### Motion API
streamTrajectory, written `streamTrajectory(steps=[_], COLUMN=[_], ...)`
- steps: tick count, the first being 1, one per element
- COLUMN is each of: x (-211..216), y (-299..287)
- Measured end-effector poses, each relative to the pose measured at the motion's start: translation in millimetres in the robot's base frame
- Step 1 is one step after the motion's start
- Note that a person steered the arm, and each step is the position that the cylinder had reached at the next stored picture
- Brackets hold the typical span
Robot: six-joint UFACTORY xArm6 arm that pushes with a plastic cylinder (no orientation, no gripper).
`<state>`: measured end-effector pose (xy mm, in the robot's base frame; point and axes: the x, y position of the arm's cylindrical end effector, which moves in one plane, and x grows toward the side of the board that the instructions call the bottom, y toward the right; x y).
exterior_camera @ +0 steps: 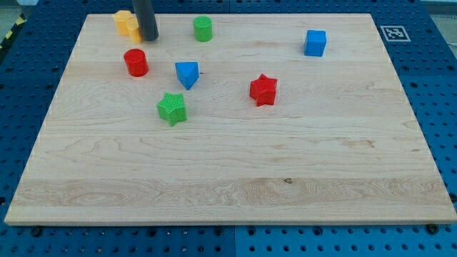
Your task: Push the red circle into the red star
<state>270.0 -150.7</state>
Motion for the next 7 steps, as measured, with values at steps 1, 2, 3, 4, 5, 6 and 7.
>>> streamTrajectory(steps=[1, 2, 3, 4, 5, 6, 7], x=[37, 70, 109, 139, 138, 128, 114], y=[36, 61, 95, 109, 92, 32, -26])
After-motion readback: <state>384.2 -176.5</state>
